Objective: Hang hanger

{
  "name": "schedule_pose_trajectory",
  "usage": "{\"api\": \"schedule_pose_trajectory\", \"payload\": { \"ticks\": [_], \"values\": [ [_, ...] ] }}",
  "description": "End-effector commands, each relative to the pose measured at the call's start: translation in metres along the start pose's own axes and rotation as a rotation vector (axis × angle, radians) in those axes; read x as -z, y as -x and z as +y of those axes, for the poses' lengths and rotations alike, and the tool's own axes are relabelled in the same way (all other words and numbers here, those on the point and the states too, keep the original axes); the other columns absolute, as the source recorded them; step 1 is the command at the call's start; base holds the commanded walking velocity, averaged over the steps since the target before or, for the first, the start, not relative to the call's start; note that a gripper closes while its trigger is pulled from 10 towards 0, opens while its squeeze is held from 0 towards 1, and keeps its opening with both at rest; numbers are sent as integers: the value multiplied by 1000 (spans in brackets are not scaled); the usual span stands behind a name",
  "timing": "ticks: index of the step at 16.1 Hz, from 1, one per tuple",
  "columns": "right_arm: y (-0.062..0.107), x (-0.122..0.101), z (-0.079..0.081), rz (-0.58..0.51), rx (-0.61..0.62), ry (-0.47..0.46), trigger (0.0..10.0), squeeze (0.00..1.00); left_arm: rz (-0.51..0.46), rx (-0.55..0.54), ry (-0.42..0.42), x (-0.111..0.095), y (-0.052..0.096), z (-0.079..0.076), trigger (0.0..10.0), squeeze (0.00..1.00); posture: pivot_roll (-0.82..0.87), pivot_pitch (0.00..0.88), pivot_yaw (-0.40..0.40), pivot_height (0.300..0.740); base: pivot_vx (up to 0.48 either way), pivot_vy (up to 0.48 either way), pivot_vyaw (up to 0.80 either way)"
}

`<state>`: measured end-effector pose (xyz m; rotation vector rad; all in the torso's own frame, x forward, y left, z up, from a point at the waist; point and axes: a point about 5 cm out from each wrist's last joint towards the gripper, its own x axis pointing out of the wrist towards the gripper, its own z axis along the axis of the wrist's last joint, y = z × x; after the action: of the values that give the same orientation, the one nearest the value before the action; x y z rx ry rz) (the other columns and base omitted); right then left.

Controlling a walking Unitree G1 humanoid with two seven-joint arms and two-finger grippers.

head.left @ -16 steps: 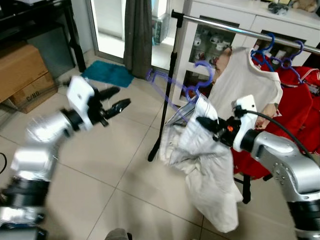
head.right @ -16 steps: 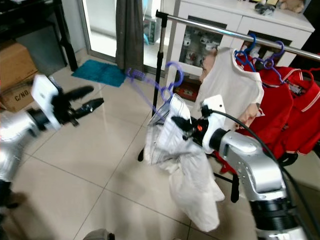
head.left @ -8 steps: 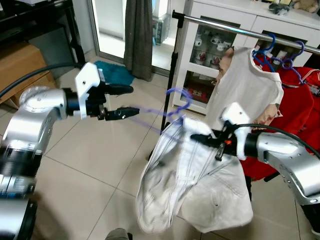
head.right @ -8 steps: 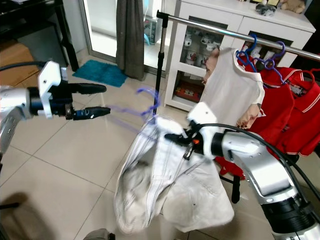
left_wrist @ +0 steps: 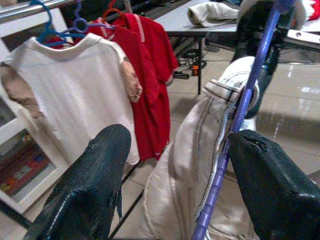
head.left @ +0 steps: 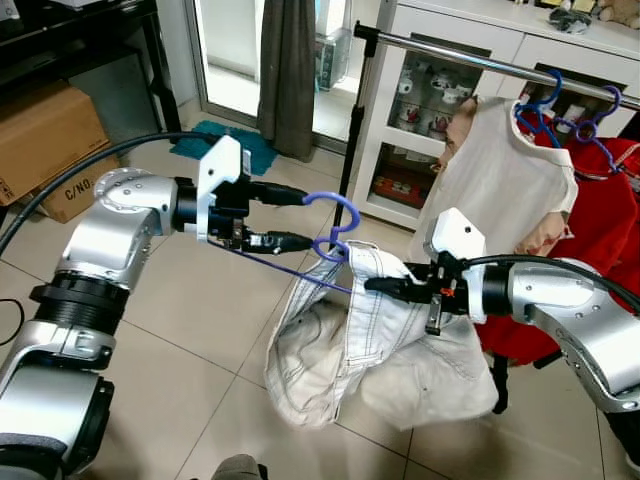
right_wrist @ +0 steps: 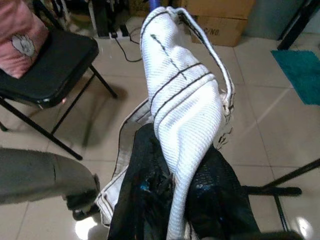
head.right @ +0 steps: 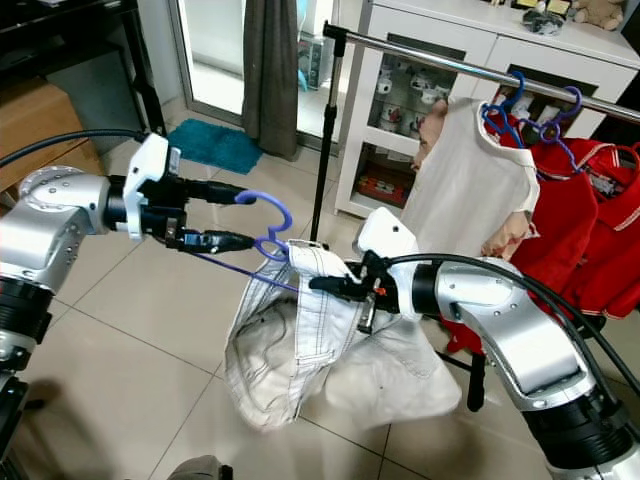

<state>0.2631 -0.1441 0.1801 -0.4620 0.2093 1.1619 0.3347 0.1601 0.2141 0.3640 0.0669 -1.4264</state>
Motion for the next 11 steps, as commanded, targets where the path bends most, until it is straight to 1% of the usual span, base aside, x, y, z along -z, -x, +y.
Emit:
{"api": "schedule_pose_trajectory", "payload": {
  "ticks": [1,3,4,5,6,7,8,9,11],
  "values": [
    [1,-18,1,-49,-16,90,0,0,11,65,-27,-3,-11,-2,10000,0,47,0,-52,740,0,0,0],
    [0,-18,2,-43,-31,101,0,0,-4,115,-30,-5,-17,-5,10000,0,46,0,-54,740,0,0,0],
    [0,-18,2,-41,-34,104,0,0,-13,140,-31,-6,-20,-7,6941,0,46,0,-54,740,0,0,0],
    [-2,-18,2,-40,-38,108,0,0,-24,193,-29,-7,-24,-12,2863,0,46,0,-55,740,0,0,0],
    [-2,-18,2,-40,-38,108,0,0,-24,193,-29,-7,-24,-12,2863,0,46,0,-55,740,0,0,0],
    [-2,-18,2,-39,-40,108,0,0,-25,217,-30,-7,-26,-14,0,0,46,0,-55,740,0,0,0],
    [-2,-16,2,-32,-41,107,0,0,11,218,-67,-4,-27,-16,4118,0,42,0,-53,740,0,0,0],
    [-2,-14,2,-22,-40,106,0,0,84,180,-112,4,-23,-15,10000,0,42,0,-53,740,0,0,0],
    [-2,-12,1,-12,-39,107,0,0,127,131,-106,10,-16,-10,10000,0,40,0,-53,740,0,0,0]
  ]
}}
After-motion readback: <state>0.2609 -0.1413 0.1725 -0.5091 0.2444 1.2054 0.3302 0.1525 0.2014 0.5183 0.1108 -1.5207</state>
